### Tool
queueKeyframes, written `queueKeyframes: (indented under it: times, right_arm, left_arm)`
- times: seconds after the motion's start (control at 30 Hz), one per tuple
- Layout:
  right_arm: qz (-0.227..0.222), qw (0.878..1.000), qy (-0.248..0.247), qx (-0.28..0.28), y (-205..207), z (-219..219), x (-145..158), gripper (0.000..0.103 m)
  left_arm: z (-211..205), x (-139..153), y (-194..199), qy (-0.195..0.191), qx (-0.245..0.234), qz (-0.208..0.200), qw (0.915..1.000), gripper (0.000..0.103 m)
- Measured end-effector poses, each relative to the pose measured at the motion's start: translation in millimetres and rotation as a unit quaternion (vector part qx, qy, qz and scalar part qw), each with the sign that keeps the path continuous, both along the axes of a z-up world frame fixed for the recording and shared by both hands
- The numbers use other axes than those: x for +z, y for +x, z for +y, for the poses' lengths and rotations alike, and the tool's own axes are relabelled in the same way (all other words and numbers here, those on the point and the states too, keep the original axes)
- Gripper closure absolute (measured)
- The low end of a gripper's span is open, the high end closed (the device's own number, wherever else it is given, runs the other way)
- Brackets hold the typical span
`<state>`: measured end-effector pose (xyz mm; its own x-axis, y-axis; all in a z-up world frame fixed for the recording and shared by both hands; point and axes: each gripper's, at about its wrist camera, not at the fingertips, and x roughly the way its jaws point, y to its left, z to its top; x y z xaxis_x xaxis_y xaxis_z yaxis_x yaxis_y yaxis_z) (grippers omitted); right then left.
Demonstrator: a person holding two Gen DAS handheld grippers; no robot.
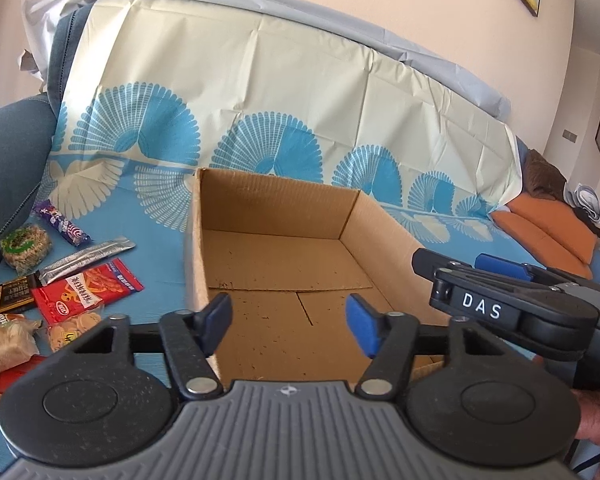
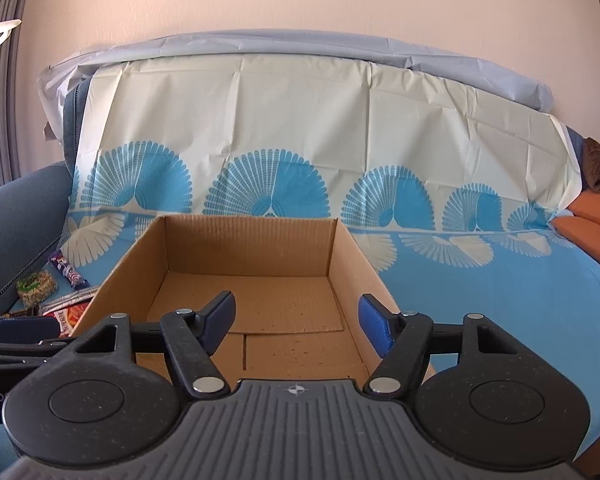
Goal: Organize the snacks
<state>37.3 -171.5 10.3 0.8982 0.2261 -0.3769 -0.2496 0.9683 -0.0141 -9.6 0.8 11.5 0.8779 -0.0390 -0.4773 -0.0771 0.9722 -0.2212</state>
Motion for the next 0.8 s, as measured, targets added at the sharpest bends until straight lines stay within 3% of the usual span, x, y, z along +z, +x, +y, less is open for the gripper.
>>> queueKeyframes:
  times: [0.13, 0.33, 0.5, 0.7, 0.8]
  right_arm:
    - [0.003, 1.000, 0.019, 0.004, -2, 16, 5, 0.037]
    - [0.005, 0.998, 0.045, 0.047, -11, 51, 12, 0.038]
    - [-0.006, 0.995, 0.041, 0.095, -24, 84, 19, 0.038]
    - [-0.010, 0.987, 0.037, 0.153, -38, 118, 20, 0.041]
    - [-0.008, 0.983, 0.030, 0.181, -45, 132, 19, 0.046]
  left_arm:
    - [21, 5, -10, -0.017, 0.009, -0.003, 0.9998, 0.063]
    - [72, 23, -20, -0.039, 0.021, -0.002, 0.9990, 0.063]
    - [120, 40, -22, 0.044, 0.011, -0.005, 0.9990, 0.063]
    - [175, 13, -25, 0.087, 0.014, 0.048, 0.9950, 0.063]
    - [191, -10, -31, 0.076, 0.019, 0.069, 0.9945, 0.063]
